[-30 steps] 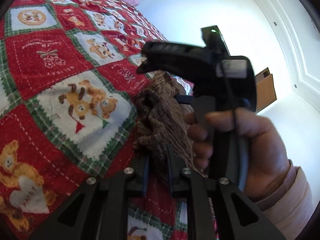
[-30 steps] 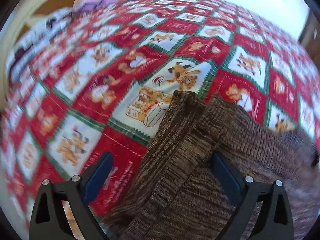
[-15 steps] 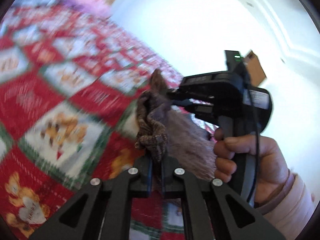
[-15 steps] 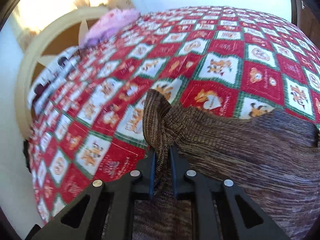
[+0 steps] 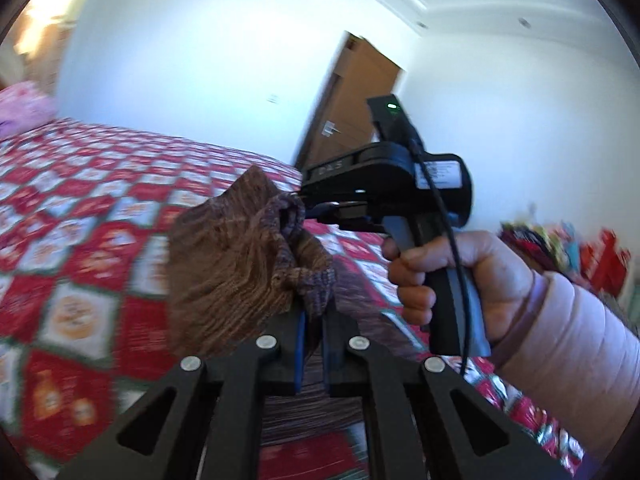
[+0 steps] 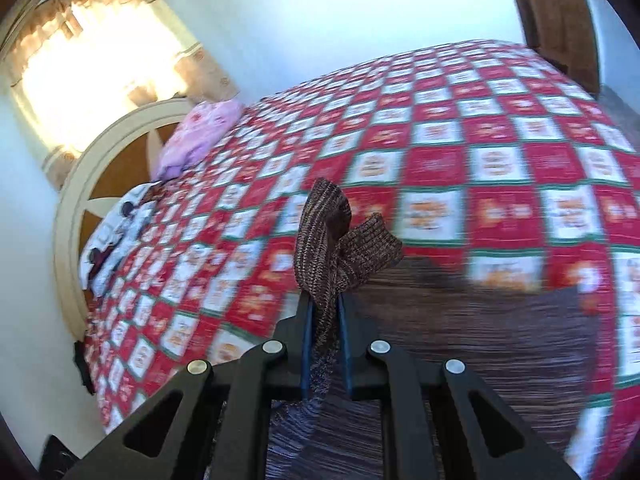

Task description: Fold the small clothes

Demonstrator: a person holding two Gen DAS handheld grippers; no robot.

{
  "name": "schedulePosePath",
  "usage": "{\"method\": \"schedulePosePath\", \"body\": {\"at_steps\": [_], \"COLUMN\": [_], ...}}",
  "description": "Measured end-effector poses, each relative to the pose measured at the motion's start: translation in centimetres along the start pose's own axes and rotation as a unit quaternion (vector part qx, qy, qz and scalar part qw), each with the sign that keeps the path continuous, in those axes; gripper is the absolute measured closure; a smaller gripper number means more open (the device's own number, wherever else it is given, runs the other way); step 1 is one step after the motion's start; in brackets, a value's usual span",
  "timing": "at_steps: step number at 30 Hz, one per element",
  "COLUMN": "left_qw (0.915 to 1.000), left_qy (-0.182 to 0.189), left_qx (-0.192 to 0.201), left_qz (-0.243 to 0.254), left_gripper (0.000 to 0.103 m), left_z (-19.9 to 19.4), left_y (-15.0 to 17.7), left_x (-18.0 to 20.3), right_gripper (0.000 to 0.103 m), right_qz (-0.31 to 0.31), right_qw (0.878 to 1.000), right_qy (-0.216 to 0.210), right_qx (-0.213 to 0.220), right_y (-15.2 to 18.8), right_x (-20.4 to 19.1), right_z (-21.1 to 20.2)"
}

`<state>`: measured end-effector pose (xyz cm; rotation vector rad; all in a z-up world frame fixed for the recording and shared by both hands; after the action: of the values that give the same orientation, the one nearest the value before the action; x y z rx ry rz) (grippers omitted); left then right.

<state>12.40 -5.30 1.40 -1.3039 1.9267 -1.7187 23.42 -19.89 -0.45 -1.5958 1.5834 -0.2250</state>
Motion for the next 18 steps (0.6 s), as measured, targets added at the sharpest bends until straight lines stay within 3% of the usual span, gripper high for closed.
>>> {"method": "schedulePosePath", "body": {"at_steps": [9, 13, 18], "left_qw": [0.9940, 0.9907, 0.9868], "left_qy": [0.058, 0.058, 0.052], "left_qx": [-0.076, -0.105, -0.139], "left_qz": [0.054, 0.065, 0.066], "left_gripper": [0.096, 0.096, 0.096], "left_z": [6.2, 6.4, 6.2], "left_y": [4.2, 6.5, 8.2], "left_x": [7.3, 9.7, 9.8], "right_gripper": [0.092, 0.095, 0.097], "right_qz": [0.039, 0.035, 0.051], "right_qw": [0.998, 0.998, 0.997], "right_qy": [0.044, 0.055, 0.059], "right_qx": [-0.004, -0.005, -0.008], "right_y": [3.1, 4.8, 6.8], "right_x": [12.4, 15.1, 17.4], "right_z": [-3.6, -3.6, -3.1]}}
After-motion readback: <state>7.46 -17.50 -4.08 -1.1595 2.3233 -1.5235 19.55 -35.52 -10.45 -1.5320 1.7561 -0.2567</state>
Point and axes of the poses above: each gripper's, at about its wrist camera, not at the fingertips, and z roughly the way its jaws point, x to its right, y to its underside, the point moved 7 cm from there along z, roughly the way its jaws point, and after that the axes turned 5 degrees about x, right-handed, at the moved point
